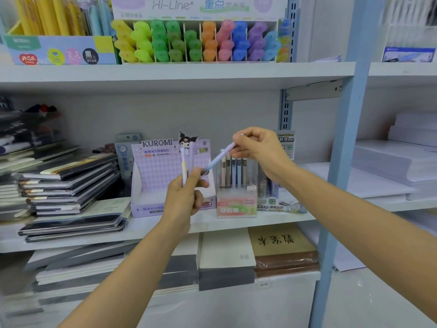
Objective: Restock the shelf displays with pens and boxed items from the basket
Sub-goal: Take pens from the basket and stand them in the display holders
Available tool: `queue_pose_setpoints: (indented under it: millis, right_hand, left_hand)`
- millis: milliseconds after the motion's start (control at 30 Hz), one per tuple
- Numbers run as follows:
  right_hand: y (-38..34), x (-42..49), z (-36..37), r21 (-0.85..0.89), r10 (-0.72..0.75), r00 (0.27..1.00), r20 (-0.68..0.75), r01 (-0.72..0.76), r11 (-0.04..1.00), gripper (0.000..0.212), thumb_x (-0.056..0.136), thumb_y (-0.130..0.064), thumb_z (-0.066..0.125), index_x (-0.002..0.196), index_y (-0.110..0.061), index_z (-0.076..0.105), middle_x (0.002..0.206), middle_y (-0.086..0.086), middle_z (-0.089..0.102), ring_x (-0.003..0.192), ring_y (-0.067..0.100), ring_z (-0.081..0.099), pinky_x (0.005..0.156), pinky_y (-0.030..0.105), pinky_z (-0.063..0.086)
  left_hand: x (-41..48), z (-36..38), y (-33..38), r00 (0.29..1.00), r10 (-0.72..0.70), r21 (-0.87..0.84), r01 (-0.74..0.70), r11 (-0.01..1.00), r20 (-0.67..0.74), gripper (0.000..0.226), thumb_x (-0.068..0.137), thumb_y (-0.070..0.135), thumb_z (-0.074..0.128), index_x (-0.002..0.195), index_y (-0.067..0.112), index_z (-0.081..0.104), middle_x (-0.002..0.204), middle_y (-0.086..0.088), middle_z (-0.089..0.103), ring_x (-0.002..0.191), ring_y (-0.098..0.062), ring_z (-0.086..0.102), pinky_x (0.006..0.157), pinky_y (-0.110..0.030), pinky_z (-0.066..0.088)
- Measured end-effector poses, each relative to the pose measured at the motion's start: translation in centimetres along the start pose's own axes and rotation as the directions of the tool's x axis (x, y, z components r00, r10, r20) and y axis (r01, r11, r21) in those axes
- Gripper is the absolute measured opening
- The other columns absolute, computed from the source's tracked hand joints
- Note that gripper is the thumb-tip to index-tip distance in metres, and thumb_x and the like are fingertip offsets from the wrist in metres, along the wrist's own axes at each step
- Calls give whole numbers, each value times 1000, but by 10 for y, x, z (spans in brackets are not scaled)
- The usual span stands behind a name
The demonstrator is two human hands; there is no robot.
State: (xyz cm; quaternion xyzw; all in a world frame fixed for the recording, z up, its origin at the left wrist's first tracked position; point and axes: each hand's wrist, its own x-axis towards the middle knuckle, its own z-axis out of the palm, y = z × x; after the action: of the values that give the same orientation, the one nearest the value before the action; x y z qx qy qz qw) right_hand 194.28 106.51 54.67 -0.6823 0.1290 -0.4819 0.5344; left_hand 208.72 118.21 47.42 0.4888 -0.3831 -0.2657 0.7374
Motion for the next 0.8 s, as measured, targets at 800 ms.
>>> queue_pose_setpoints:
  millis: [800]
  right_hand:
    - [-3,-19,22,-292,-3,971,241,76,953,25,95,-22,61,113,-7,67,94,9,71,76,8,63,71,25,55]
  left_hand:
    - [-13,12,15,994,43,6,-43,999,96,20,89,19,67,105,6,66,43,10,52,36,-8,26,34,-16,25]
